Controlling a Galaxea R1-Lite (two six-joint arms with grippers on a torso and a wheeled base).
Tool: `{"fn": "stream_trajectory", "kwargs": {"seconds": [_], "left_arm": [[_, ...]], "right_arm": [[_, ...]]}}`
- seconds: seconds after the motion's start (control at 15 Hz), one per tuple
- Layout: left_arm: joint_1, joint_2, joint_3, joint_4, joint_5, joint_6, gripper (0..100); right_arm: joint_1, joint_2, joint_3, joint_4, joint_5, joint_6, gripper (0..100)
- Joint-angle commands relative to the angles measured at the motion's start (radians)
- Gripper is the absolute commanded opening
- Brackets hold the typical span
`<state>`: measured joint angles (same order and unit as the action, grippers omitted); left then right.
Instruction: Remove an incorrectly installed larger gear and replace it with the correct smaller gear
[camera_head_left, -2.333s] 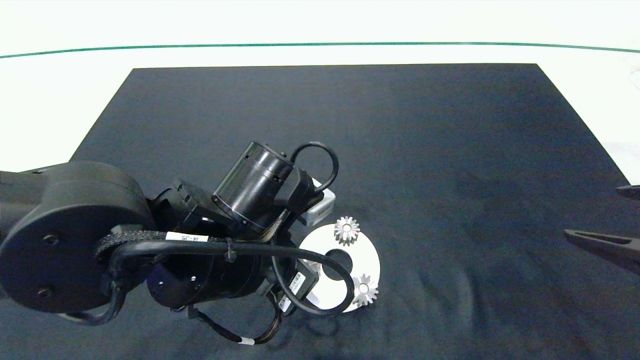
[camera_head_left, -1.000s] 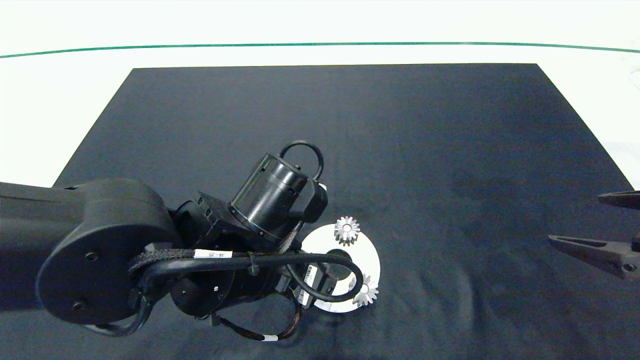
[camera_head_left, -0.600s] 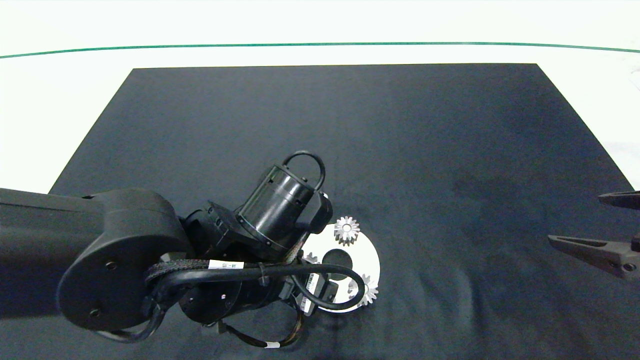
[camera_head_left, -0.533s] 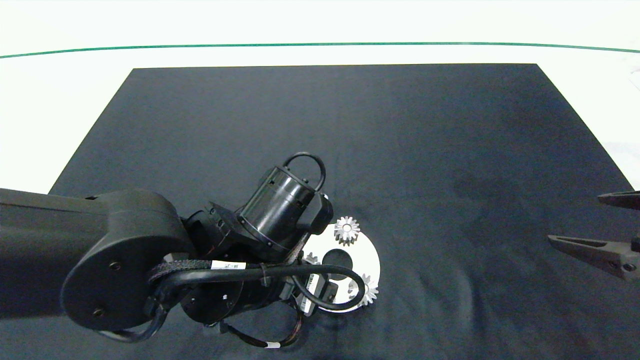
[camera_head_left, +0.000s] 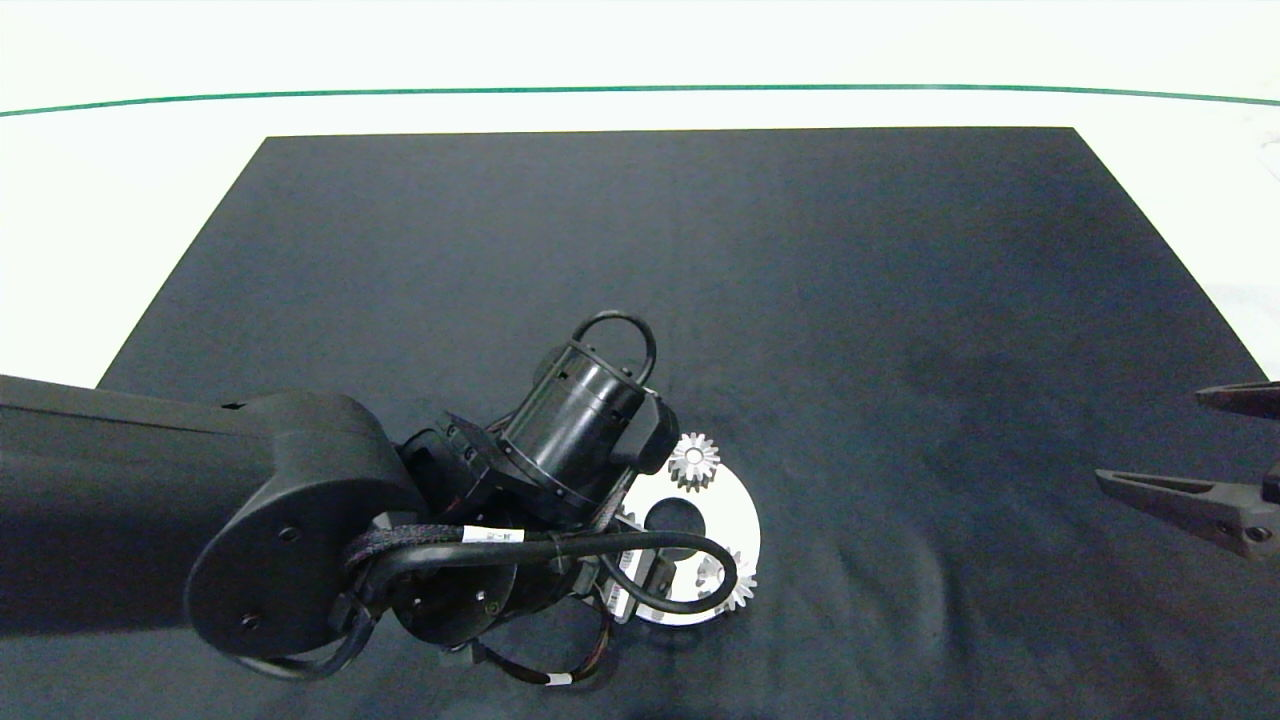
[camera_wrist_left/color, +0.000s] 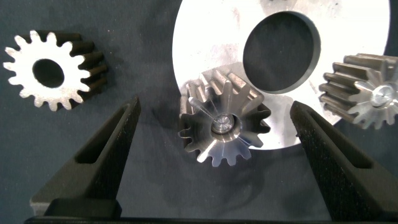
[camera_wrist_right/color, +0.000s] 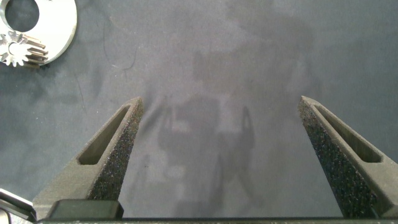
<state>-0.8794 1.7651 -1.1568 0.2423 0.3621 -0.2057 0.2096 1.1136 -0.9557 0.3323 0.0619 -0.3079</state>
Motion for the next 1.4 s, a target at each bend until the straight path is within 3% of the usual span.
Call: {"fn": "stream_trajectory", "kwargs": {"seconds": [0.07, 1.4], "left_arm": [[-0.001, 0.007, -0.004, 0.002, 0.003, -0.001, 99], [-0.013, 0.014, 0.000, -0.012, 0.003, -0.012, 59]], "right_arm": [[0.001, 0.003, 0.000, 0.002, 0.001, -0.002, 100], [0.001, 0.012, 0.000, 0.001, 0.001, 0.000, 100]]}}
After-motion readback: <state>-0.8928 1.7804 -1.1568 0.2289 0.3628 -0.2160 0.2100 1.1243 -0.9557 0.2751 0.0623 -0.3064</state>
